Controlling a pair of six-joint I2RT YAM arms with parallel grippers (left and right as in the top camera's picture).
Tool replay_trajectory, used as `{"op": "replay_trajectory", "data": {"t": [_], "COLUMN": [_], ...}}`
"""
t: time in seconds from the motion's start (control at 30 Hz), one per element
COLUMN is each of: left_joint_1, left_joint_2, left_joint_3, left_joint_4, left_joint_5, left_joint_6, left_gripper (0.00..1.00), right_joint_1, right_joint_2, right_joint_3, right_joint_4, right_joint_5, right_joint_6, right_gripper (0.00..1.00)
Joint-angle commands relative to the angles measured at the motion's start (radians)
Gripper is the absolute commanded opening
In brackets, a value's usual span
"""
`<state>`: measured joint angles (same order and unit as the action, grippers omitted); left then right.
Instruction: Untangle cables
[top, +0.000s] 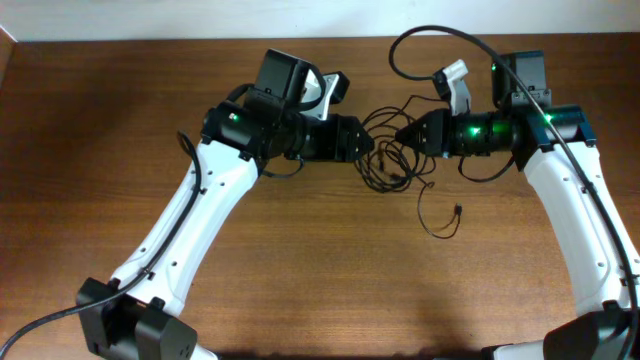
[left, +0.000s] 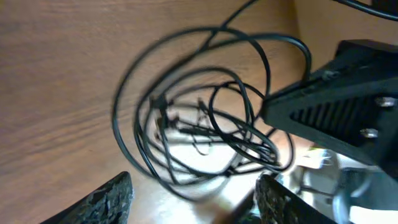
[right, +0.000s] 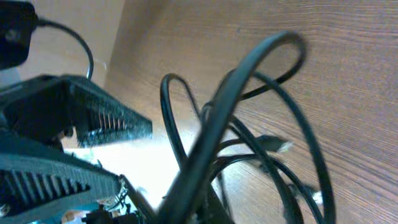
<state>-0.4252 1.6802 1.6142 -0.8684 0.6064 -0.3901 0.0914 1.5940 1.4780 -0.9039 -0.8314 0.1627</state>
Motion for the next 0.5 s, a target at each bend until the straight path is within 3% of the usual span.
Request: {"op": "replay_trajectory", "data": {"t": [0.0,0.3,0.4,0.43,0.47], "left_joint_1": [-0.014,-0.053,-0.053,-0.053,-0.053], "left_joint_2": [0.045,0.226,0.235,0.235,0.235], "left_joint_3": [0.006,0.006,0.006,0.006,0.006], "left_joint_4": [0.000,0.127,0.145,0.140,0.130], "left_joint_5": [0.063,0.265,0.203,0.130,0.078], "left_joint_6": [-0.093,-0.160,-0.159,-0.159,-0.159], "left_gripper": [0.63,0.58,0.38,0.25,0.20], "right_joint_1": [-0.007,-0.007,-0.007,-0.007,-0.007], "right_joint_2": [-0.025,-0.015,-0.015,-0.015,-0.015], "right_joint_3": [-0.003,-0.003,-0.003,-0.003,-0.003], "right_joint_4": [0.008,0.023,0.022,0.022,0.022], "right_joint_5": [0.005,0.005,0.005,0.005,0.002], "right_joint_6": [0.037,0.025,0.008,0.007,0.007], "right_gripper": [0.04,0.04,0.04,0.04,0.04]}}
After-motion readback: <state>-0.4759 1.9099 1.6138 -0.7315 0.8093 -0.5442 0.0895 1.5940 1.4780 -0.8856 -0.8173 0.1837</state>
